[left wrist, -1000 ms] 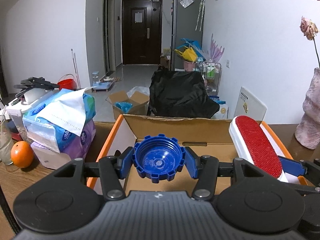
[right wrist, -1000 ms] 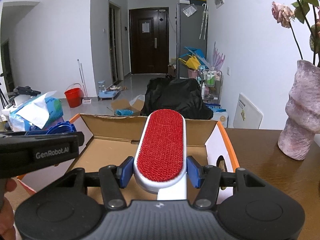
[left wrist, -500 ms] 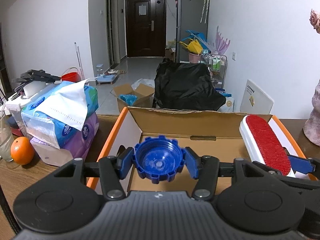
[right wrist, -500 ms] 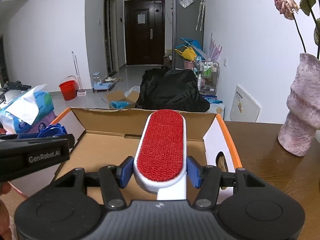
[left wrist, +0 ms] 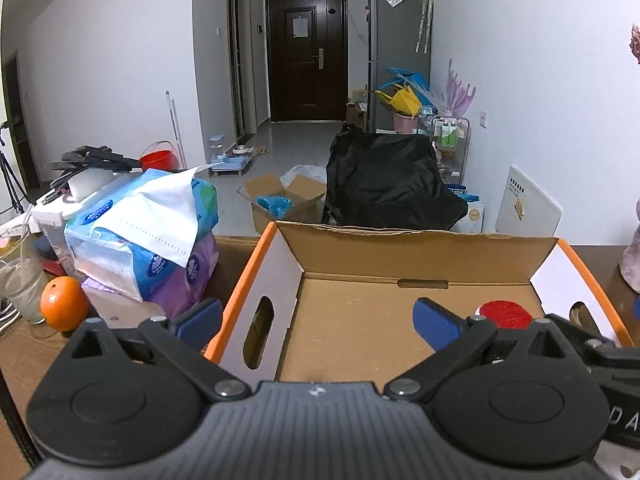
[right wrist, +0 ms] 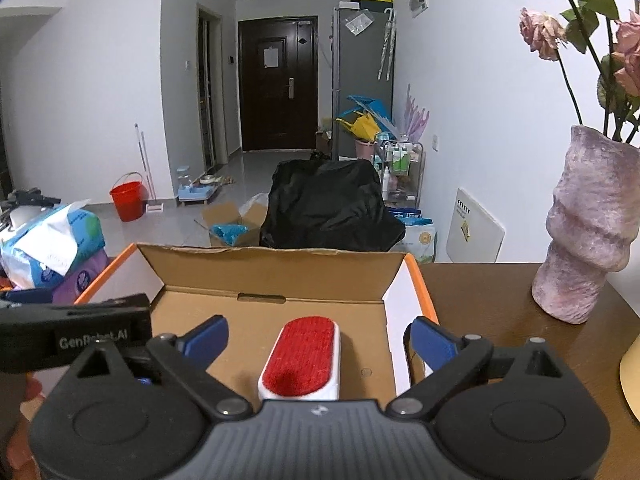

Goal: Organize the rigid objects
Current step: 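Open the left tool over the box while the right tool lowers and releases the lint brush inside, then withdraw both tools from the box back over the table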

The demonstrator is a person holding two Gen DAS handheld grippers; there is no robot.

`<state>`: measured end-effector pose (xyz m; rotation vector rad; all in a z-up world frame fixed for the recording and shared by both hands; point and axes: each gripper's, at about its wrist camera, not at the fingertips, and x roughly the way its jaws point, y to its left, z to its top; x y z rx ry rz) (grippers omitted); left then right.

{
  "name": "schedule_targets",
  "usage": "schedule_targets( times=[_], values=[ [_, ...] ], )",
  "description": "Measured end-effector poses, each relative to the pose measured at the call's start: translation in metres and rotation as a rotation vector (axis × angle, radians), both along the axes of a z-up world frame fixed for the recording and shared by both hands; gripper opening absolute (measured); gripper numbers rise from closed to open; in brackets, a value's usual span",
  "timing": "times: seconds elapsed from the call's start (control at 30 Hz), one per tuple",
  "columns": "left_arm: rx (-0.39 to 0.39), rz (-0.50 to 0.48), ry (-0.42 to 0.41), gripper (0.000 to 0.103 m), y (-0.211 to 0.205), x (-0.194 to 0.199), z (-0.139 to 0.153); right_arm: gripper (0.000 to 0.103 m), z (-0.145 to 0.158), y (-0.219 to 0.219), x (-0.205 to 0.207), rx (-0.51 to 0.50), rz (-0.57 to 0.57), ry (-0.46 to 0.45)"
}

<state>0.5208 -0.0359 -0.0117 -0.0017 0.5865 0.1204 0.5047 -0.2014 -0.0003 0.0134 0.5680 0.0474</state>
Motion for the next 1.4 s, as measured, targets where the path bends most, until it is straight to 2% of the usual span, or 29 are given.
schedule_targets(
  times=[0.7,1.1,1.4],
  values=[
    [0.016,0.027,-0.025,0.103,0.010,-0.026,0.013,0.099,0.006,-0.001,-0.034,0.009,0.028,-0.058],
    [0.048,0.016,-0.035,0.103,0.009,-0.059,0.017,0.099,0.007,0.000,-0.063,-0.001,0.046,-0.077],
    [0.037,0.011,-0.028,0.103,0.015,-0.084,0.018,0.099,0.006,0.000,-0.078,-0.005,0.047,-0.078]
  ],
)
